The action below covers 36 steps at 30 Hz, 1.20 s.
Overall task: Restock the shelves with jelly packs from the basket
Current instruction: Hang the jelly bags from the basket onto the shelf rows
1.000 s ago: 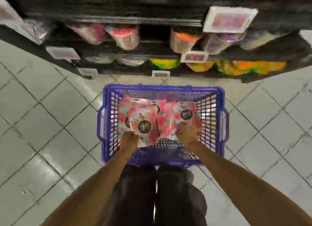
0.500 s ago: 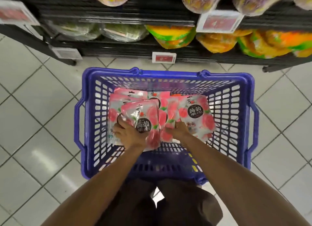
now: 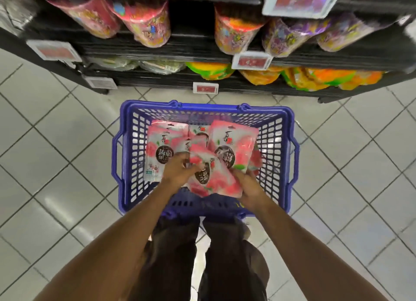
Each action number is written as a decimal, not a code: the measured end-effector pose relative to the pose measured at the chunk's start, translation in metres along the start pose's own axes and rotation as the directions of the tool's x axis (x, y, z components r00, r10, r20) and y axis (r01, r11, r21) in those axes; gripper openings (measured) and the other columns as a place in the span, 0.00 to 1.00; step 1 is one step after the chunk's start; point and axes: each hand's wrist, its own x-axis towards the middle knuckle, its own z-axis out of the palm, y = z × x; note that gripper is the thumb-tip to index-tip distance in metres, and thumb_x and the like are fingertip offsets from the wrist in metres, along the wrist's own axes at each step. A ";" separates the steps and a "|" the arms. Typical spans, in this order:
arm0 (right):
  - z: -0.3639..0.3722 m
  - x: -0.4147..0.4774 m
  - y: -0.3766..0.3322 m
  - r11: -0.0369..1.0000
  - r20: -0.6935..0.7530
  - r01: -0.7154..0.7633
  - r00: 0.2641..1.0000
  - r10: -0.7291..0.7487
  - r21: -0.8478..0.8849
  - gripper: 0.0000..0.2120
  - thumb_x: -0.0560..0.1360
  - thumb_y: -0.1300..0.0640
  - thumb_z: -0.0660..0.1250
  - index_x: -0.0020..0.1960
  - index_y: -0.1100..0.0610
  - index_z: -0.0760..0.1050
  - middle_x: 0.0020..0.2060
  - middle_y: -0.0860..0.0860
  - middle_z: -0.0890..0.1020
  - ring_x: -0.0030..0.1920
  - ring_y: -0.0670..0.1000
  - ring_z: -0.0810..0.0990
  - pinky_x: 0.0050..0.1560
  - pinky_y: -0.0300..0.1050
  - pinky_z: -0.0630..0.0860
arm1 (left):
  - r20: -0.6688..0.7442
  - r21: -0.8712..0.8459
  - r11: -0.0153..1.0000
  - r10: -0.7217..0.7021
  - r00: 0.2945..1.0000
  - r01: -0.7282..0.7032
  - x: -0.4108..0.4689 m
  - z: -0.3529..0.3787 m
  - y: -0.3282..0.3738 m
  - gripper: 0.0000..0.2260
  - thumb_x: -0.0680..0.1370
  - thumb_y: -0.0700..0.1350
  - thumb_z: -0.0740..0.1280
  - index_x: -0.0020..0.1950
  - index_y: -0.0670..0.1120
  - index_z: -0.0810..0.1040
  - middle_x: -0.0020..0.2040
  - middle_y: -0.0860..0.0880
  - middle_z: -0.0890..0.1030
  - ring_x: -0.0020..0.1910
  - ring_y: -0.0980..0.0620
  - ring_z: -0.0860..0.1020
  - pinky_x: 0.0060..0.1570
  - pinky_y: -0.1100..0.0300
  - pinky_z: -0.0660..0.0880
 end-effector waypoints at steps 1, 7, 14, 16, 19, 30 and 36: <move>0.001 -0.021 -0.012 0.999 0.005 0.002 1.000 -0.002 0.032 0.10 0.76 0.70 0.62 0.51 0.58 0.76 0.39 0.54 0.84 0.39 0.54 0.84 0.40 0.49 0.81 | 0.006 -0.045 0.998 0.034 0.999 -0.034 -0.016 -0.008 0.013 0.06 0.72 0.45 0.76 0.44 0.52 0.80 0.40 0.57 0.82 0.39 0.57 0.80 0.39 0.70 0.75; 0.015 -0.166 -0.103 0.985 0.125 -0.007 0.992 -0.015 0.172 0.13 0.70 0.61 0.65 0.28 0.54 0.79 0.28 0.50 0.79 0.30 0.49 0.79 0.39 0.45 0.74 | -0.174 -0.250 0.964 0.045 0.984 -0.088 -0.125 -0.063 0.116 0.13 0.76 0.49 0.71 0.33 0.47 0.78 0.21 0.53 0.74 0.21 0.58 0.73 0.23 0.64 0.71; 0.063 -0.324 -0.198 0.952 0.174 0.272 0.940 -0.294 0.140 0.16 0.66 0.59 0.73 0.52 0.63 0.79 0.39 0.53 0.84 0.39 0.50 0.83 0.41 0.46 0.81 | -0.177 -0.539 0.834 0.018 0.984 -0.112 -0.248 -0.135 0.260 0.10 0.77 0.53 0.69 0.42 0.48 0.78 0.22 0.56 0.75 0.20 0.61 0.72 0.20 0.69 0.68; 0.075 -0.366 -0.223 0.937 0.174 0.339 0.921 -0.349 0.084 0.28 0.61 0.56 0.76 0.58 0.66 0.76 0.44 0.57 0.83 0.43 0.54 0.83 0.43 0.50 0.81 | -0.129 -0.554 0.821 0.074 0.989 -0.134 -0.280 -0.158 0.292 0.08 0.77 0.52 0.69 0.45 0.49 0.80 0.29 0.55 0.79 0.25 0.58 0.76 0.26 0.65 0.72; 0.091 -0.420 -0.255 0.896 0.177 0.431 0.879 -0.443 0.103 0.29 0.63 0.58 0.75 0.60 0.70 0.75 0.48 0.62 0.80 0.49 0.60 0.80 0.52 0.60 0.77 | -0.043 -0.498 0.840 0.225 0.973 -0.216 -0.320 -0.186 0.329 0.06 0.74 0.42 0.73 0.49 0.49 0.82 0.41 0.51 0.85 0.36 0.55 0.81 0.34 0.61 0.76; 0.121 -0.571 -0.334 0.588 0.094 0.798 0.580 -0.809 0.132 0.18 0.69 0.59 0.75 0.58 0.54 0.80 0.57 0.60 0.83 0.58 0.61 0.81 0.59 0.60 0.77 | -0.167 -0.449 0.710 0.530 0.831 -0.543 -0.441 -0.264 0.467 0.17 0.60 0.49 0.80 0.47 0.48 0.84 0.43 0.47 0.87 0.43 0.50 0.85 0.37 0.57 0.81; 0.115 -0.629 -0.380 0.406 -0.006 0.911 0.407 -0.913 0.069 0.28 0.61 0.52 0.82 0.59 0.56 0.79 0.52 0.57 0.85 0.53 0.60 0.84 0.50 0.57 0.82 | -0.260 -0.487 0.590 0.606 0.752 -0.644 -0.491 -0.288 0.528 0.23 0.58 0.51 0.78 0.49 0.44 0.83 0.43 0.48 0.87 0.42 0.50 0.85 0.30 0.60 0.79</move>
